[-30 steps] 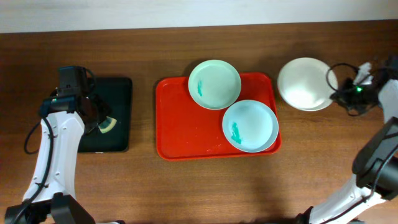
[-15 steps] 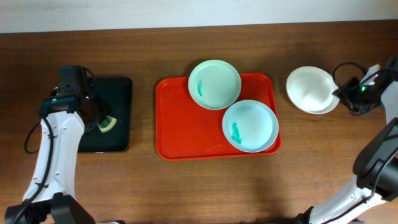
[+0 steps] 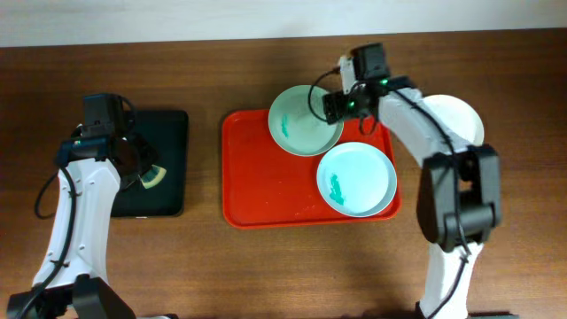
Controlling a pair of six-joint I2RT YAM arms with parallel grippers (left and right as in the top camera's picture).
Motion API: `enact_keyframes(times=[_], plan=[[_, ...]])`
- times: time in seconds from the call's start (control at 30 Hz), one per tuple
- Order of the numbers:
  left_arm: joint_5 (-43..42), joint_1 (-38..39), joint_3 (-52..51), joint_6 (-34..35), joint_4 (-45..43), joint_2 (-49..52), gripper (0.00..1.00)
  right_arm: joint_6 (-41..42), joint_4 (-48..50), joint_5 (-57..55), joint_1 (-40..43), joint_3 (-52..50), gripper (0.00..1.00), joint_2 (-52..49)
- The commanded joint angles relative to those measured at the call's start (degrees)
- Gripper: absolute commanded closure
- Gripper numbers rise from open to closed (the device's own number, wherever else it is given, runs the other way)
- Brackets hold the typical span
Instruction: Clean dirty plates on tray and stack at the side
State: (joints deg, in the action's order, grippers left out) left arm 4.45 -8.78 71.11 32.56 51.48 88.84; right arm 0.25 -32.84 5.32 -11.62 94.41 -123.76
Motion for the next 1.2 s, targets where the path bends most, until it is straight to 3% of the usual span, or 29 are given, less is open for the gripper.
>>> enact_keyframes(times=[0.0, 0.03, 0.07, 0.2, 0.23, 0.27, 0.37, 0.47, 0.57, 0.67, 0.77, 0.83, 0.9, 0.97, 1.07, 1.17], plan=[[-0.2, -0.2, 0.2, -0.9, 0.0, -0.1, 1.0, 1.7, 1.8, 1.0, -0.1, 0.0, 0.31, -1.5], [-0.2, -0.2, 0.2, -0.9, -0.2, -0.1, 1.0, 1.7, 2.2, 1.4, -0.3, 0.0, 0.46, -1.5], [-0.2, -0.2, 0.2, -0.9, -0.2, -0.1, 1.0, 1.7, 2.4, 1.7, -0.5, 0.0, 0.51, -1.5], [-0.2, -0.2, 0.2, -0.9, -0.2, -0.1, 1.0, 1.7, 3.8, 1.6, -1.8, 0.0, 0.54, -3.7], [-0.2, -0.2, 0.2, -0.9, -0.2, -0.1, 1.0, 1.7, 3.9, 1.6, -1.9, 0.0, 0.6, -4.2], [-0.2, -0.2, 0.2, -0.9, -0.2, -0.1, 1.0, 1.7, 3.9, 1.7, -1.9, 0.0, 0.78, -4.5], [-0.2, -0.2, 0.2, -0.9, -0.2, -0.1, 1.0, 1.7, 3.3, 2.0, -2.2, 0.0, 0.84, -4.5], [-0.2, -0.2, 0.2, -0.9, -0.2, -0.1, 1.0, 1.7, 0.4, 4.6, -3.8, 0.3, 0.96, -4.3], [-3.1, -0.2, 0.2, -2.7, -0.7, -0.1, 1.0, 1.8, -3.6, 9.7, -6.7, 0.5, 0.96, -3.3], [-15.4, 1.3, 0.2, -11.2, -3.5, -0.1, 1.0, 8.0, -8.6, 10.8, -10.6, 1.0, 0.96, -2.8], [-15.8, 6.3, 0.2, -11.5, -3.5, 0.0, 1.0, 8.7, -12.0, 10.6, -12.2, 1.0, 0.95, -2.8], [-15.4, 9.2, 0.2, -11.6, -3.5, 0.2, 1.0, 8.6, -12.8, 10.6, -12.4, 0.9, 0.81, -2.8], [-15.4, 13.1, 0.2, -11.6, -4.1, 1.3, 1.0, 8.6, -12.4, 10.5, -12.4, 0.6, 0.77, -3.0], [-15.4, 16.6, 0.2, -10.6, -5.4, 4.0, 1.0, 8.6, -11.0, 9.2, -12.4, -0.3, 0.8, -3.4], [-16.4, 20.6, 0.2, -8.6, -9.5, 8.8, 1.0, 8.7, -9.8, 8.6, -12.4, -1.5, 0.96, -3.4], [-17.1, 25.9, 0.2, -8.6, -16.4, 15.2, 1.0, 8.7, -9.8, 8.6, -12.4, -1.5, 0.96, -3.4]])
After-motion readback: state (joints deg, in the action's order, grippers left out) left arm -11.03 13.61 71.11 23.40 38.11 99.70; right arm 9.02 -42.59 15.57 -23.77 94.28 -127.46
